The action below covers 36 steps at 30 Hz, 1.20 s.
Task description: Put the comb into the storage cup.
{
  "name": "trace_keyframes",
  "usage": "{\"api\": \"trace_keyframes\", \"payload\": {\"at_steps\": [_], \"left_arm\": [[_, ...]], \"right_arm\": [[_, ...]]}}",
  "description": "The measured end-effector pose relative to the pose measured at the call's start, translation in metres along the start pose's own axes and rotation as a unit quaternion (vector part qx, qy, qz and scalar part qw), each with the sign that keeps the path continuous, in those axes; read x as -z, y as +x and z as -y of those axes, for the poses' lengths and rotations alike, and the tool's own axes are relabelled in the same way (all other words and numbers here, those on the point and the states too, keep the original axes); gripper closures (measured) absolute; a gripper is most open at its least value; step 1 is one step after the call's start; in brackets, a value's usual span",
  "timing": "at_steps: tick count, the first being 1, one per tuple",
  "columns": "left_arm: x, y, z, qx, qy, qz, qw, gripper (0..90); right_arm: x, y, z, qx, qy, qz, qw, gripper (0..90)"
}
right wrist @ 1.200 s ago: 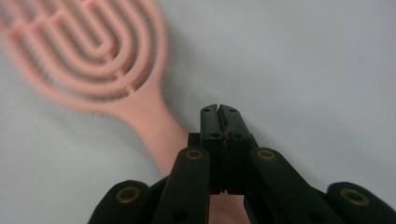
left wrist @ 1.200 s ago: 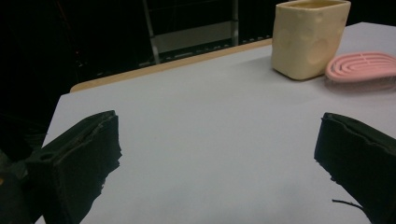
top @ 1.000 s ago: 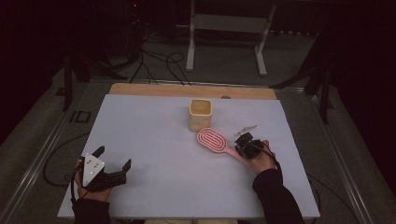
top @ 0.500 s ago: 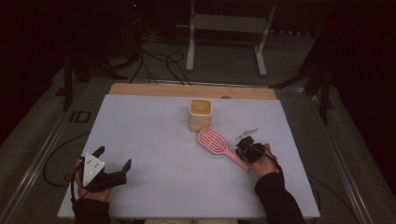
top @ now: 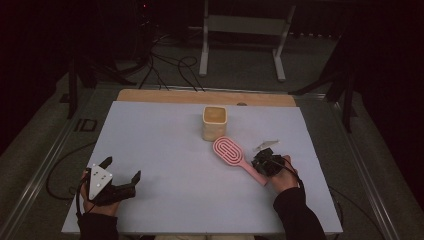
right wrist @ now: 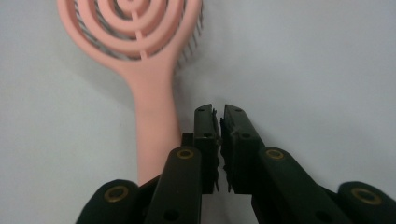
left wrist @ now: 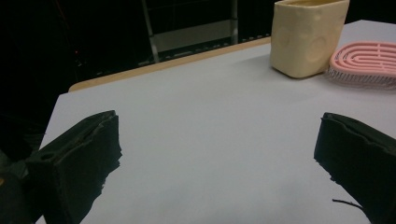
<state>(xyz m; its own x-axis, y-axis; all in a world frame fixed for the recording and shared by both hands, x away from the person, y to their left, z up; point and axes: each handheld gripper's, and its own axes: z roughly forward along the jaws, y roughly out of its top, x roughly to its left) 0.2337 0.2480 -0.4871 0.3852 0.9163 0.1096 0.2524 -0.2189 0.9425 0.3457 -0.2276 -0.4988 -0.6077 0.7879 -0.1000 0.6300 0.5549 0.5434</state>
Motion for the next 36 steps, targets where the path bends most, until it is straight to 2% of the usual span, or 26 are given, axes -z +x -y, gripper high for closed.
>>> {"api": "trace_keyframes", "payload": {"at_steps": [2, 3, 5, 6, 7, 10, 13, 14, 15, 17, 19, 20, 21, 23, 25, 26, 27, 28, 31, 32, 33, 34, 36], "left_arm": [[0.0, 0.0, 0.0, 0.001, -0.001, 0.0, 1.0, 0.9], [0.0, 0.001, 0.0, 0.002, -0.002, 0.0, 1.0, 0.9], [0.0, 0.001, 0.0, 0.002, -0.002, 0.0, 1.0, 0.9], [0.0, 0.001, 0.0, 0.002, -0.002, 0.0, 1.0, 0.9], [0.0, 0.001, 0.0, 0.002, -0.002, 0.0, 1.0, 0.9], [0.0, 0.0, 0.0, 0.001, 0.0, 0.0, 1.0, 0.9], [0.0, 0.0, 0.0, 0.001, 0.0, 0.0, 1.0, 0.9], [0.0, 0.0, 0.0, 0.001, 0.0, 0.0, 1.0, 0.9], [0.0, 0.0, 0.0, 0.001, -0.001, 0.0, 1.0, 0.9], [0.0, 0.0, 0.0, 0.002, -0.001, 0.0, 1.0, 0.9], [0.0, 0.0, 0.0, 0.003, -0.002, 0.001, 1.0, 0.9], [0.0, 0.0, 0.0, 0.003, -0.002, 0.001, 1.0, 0.9], [0.0, 0.0, 0.0, 0.003, -0.002, 0.003, 1.0, 0.9], [0.0, 0.0, 0.0, 0.001, 0.0, 0.005, 1.0, 0.8], [0.0, 0.0, 0.0, 0.001, 0.0, 0.008, 1.0, 0.8], [0.0, 0.0, 0.0, 0.001, 0.0, 0.008, 1.0, 0.7], [-0.001, -0.001, 0.0, 0.002, 0.001, 0.011, 0.9999, 0.6], [-0.001, -0.001, 0.0, 0.003, 0.0, 0.012, 0.9999, 0.5], [0.0, 0.0, -0.001, 0.009, -0.007, 0.023, 0.9997, 0.2], [0.0, 0.0, -0.001, 0.009, -0.007, 0.023, 0.9997, 0.1], [0.0, 0.0, -0.001, 0.015, -0.009, 0.033, 0.9993, 0.0], [-0.001, 0.001, -0.001, 0.016, -0.009, 0.037, 0.9991, 0.0], [-0.001, 0.001, -0.001, 0.018, -0.008, 0.042, 0.9989, 0.0]], "right_arm": [[0.001, 0.0, 0.0, -0.002, -0.006, 0.004, 1.0, 82.9], [0.005, -0.001, 0.0, -0.009, -0.024, 0.014, 0.9996, 82.3], [0.011, -0.002, 0.0, -0.016, -0.05, 0.017, 0.9985, 81.0], [0.011, -0.002, 0.0, -0.016, -0.05, 0.017, 0.9985, 81.0], [0.019, -0.001, 0.0, -0.017, -0.076, 0.021, 0.9967, 78.5], [0.032, 0.001, 0.001, -0.019, -0.116, 0.028, 0.9927, 71.2], [0.044, 0.003, 0.005, -0.027, -0.145, 0.03, 0.9886, 62.0], [0.044, 0.003, 0.005, -0.027, -0.145, 0.03, 0.9886, 62.0], [0.051, 0.005, 0.009, -0.032, -0.161, 0.029, 0.986, 56.9], [0.059, 0.006, 0.013, -0.035, -0.182, 0.023, 0.9824, 53.6], [0.065, 0.008, 0.022, -0.037, -0.209, 0.013, 0.9771, 48.4], [0.065, 0.008, 0.022, -0.037, -0.209, 0.013, 0.9771, 48.4], [0.07, 0.008, 0.035, -0.06, -0.237, -0.002, 0.9696, 43.4], [0.072, 0.01, 0.047, -0.071, -0.255, -0.013, 0.9644, 39.4], [0.074, 0.013, 0.059, -0.067, -0.265, 0.001, 0.9619, 34.0], [0.074, 0.013, 0.059, -0.067, -0.265, 0.001, 0.9619, 34.0], [0.078, 0.016, 0.071, -0.074, -0.277, 0.004, 0.958, 27.9], [0.08, 0.017, 0.075, -0.08, -0.284, 0.005, 0.9555, 25.7], [0.089, 0.02, 0.09, -0.102, -0.311, 0.004, 0.9447, 20.7], [0.089, 0.02, 0.09, -0.102, -0.311, 0.004, 0.9447, 20.7], [0.095, 0.022, 0.094, -0.106, -0.323, 0.011, 0.9405, 16.4], [0.096, 0.023, 0.095, -0.106, -0.327, 0.014, 0.9389, 14.2], [0.097, 0.023, 0.095, -0.102, -0.329, 0.022, 0.9384, 12.5]]}}
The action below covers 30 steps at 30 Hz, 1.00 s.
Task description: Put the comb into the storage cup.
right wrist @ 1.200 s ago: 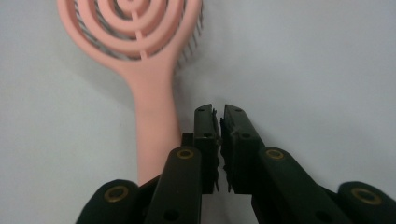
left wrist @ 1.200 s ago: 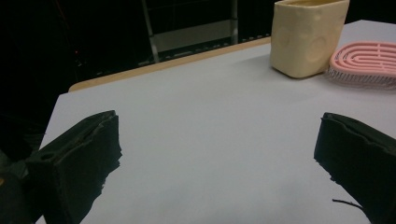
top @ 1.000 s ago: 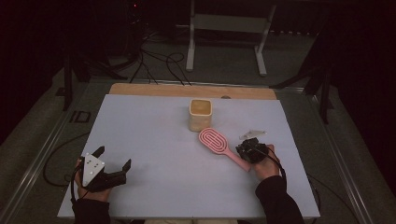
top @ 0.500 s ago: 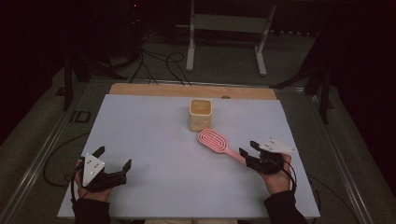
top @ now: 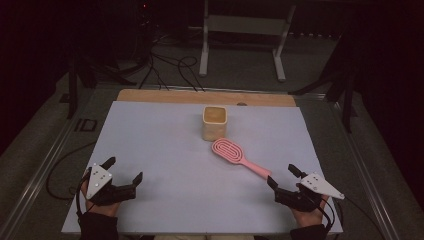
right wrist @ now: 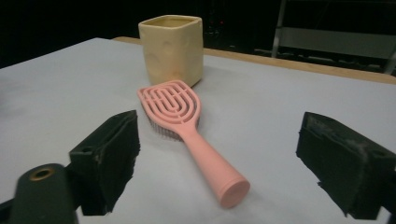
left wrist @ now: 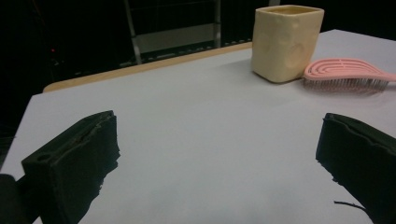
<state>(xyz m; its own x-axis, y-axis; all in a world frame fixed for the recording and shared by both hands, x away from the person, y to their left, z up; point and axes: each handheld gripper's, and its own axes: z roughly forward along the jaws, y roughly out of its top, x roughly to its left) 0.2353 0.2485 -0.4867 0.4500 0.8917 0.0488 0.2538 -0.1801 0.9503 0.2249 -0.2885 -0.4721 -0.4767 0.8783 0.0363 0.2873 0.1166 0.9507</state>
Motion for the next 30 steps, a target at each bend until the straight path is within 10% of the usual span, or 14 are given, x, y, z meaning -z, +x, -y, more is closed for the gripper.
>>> {"api": "trace_keyframes", "payload": {"at_steps": [30], "left_arm": [[0.001, 0.0, 0.003, 0.007, 0.009, -0.002, 0.9999, 0.0]], "right_arm": [[-0.018, -0.001, -0.008, -0.014, 0.047, -0.007, 0.9988, 8.8]]}}
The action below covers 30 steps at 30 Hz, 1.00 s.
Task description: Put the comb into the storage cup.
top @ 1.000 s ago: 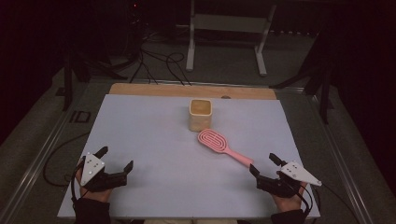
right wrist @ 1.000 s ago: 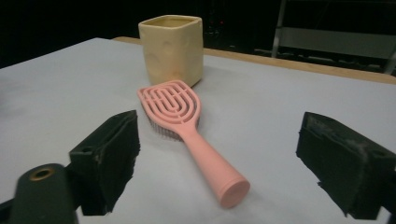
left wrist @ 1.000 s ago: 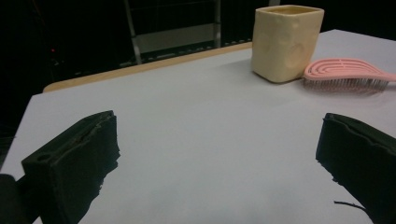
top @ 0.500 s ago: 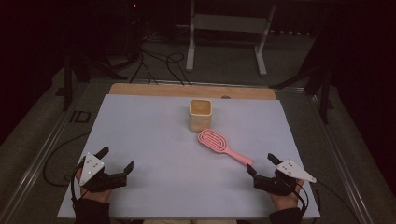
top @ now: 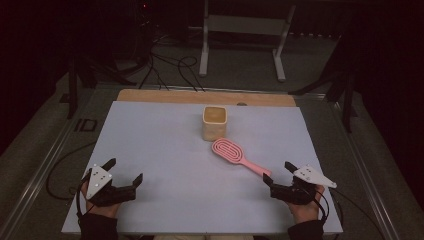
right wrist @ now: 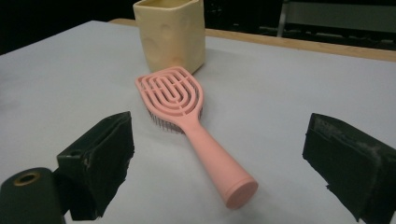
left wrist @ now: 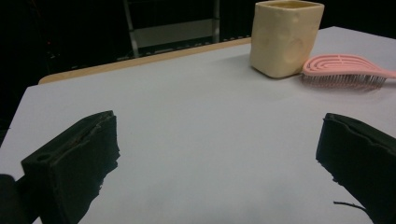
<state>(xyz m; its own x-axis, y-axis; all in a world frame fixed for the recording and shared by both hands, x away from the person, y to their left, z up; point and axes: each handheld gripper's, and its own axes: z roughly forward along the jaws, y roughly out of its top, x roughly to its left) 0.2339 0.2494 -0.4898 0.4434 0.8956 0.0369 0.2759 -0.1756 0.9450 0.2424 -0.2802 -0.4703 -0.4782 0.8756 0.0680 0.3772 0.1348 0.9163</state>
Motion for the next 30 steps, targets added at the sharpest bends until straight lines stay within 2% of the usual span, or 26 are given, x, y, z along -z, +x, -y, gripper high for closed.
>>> {"api": "trace_keyframes", "payload": {"at_steps": [15, 22, 28, 30], "left_arm": [[-0.003, -0.001, 0.0, -0.001, 0.001, 0.0, 1.0, 0.0], [-0.003, 0.0, -0.001, 0.0, 0.001, -0.002, 1.0, 0.0], [-0.003, 0.0, -0.001, -0.002, 0.002, -0.002, 1.0, 0.0], [-0.003, -0.001, -0.001, -0.003, 0.002, 0.001, 1.0, 0.0]], "right_arm": [[-0.007, -0.002, -0.03, 0.011, 0.045, -0.019, 0.9988, 8.8], [-0.015, 0.001, -0.056, 0.021, 0.071, -0.031, 0.9968, 8.8], [-0.021, 0.0, -0.067, 0.019, 0.087, -0.044, 0.995, 8.9], [-0.027, -0.001, -0.07, 0.023, 0.101, -0.044, 0.9937, 8.9]]}}
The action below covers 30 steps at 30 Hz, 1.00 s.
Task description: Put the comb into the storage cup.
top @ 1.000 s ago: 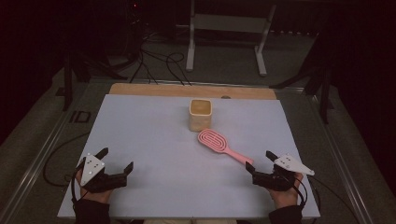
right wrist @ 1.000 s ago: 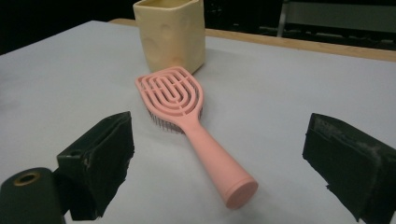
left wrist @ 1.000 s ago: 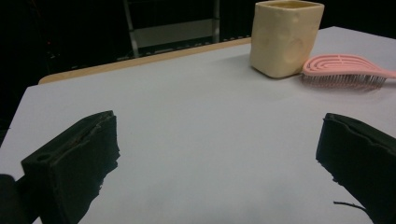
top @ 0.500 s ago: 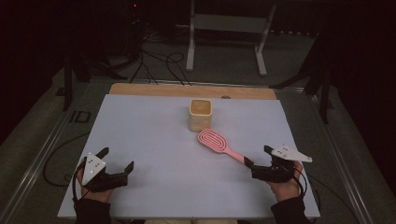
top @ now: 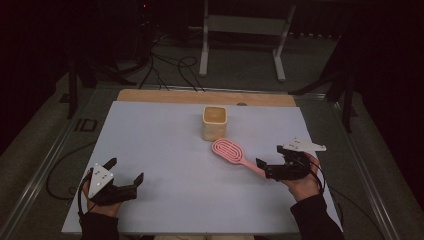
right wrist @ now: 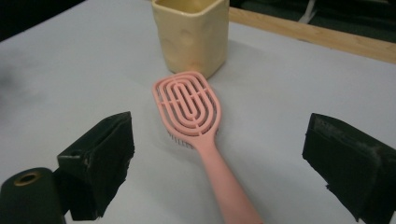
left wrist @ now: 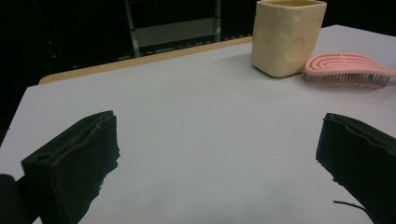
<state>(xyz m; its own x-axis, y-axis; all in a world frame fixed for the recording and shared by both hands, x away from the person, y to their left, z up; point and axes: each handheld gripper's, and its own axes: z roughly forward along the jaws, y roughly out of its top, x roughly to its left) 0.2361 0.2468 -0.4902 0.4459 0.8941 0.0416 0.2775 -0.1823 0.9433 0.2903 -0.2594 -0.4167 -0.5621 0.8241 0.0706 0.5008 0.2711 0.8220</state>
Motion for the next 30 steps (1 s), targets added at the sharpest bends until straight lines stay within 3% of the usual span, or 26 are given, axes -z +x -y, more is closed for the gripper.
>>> {"api": "trace_keyframes", "payload": {"at_steps": [14, 30], "left_arm": [[-0.001, -0.001, 0.0, 0.0, 0.001, 0.001, 1.0, 0.0], [-0.001, 0.0, 0.0, -0.001, 0.001, 0.001, 1.0, 0.0]], "right_arm": [[-0.019, -0.005, -0.014, 0.019, 0.052, -0.008, 0.9984, 8.9], [-0.033, -0.004, -0.026, 0.057, 0.105, -0.014, 0.9927, 8.9]]}}
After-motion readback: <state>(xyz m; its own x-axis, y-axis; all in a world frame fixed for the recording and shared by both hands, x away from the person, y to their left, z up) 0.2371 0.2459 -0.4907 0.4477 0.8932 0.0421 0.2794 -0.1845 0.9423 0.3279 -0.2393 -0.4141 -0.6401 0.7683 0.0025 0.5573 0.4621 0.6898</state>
